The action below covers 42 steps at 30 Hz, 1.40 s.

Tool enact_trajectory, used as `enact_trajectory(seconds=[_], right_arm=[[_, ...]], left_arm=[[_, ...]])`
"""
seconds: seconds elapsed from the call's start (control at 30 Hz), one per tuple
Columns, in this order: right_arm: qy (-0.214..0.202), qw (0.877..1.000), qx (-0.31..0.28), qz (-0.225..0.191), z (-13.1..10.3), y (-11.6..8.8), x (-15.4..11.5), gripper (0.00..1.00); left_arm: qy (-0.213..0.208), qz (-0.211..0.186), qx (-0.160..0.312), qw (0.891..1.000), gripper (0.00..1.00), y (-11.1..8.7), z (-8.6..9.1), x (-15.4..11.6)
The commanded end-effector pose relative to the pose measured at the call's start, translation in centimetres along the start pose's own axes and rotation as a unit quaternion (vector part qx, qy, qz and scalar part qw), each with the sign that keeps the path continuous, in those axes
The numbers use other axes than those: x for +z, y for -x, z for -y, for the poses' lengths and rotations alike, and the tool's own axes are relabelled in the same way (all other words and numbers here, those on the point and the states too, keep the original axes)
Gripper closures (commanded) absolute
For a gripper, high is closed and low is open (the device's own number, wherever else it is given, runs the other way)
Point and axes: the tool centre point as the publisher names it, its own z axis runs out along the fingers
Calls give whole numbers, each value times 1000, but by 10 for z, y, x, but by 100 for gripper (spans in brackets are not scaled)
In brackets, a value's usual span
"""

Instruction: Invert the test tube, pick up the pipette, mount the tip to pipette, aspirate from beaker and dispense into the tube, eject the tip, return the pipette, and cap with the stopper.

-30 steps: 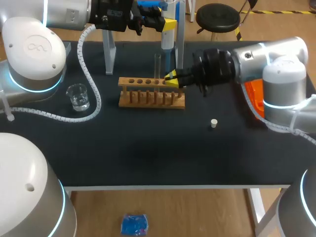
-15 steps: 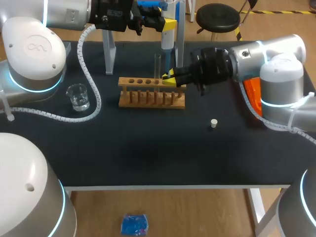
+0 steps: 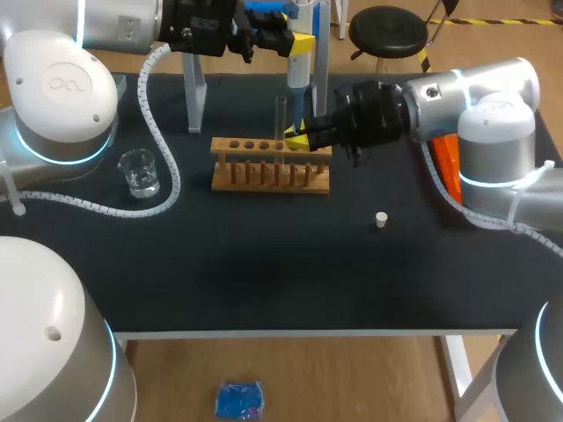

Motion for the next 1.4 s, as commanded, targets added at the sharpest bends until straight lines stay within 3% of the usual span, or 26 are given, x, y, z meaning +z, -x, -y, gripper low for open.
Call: enact_trajectory(seconds=[0.03, 1.4], right_arm=[[2, 1000, -1, -3, 1, -1, -2, 100], [13, 1000, -8, -13, -3, -11, -2, 100]], left_arm=[[-1, 0, 0, 1000, 100, -1, 0, -2], [-1, 0, 0, 1000, 100, -1, 0, -2]])
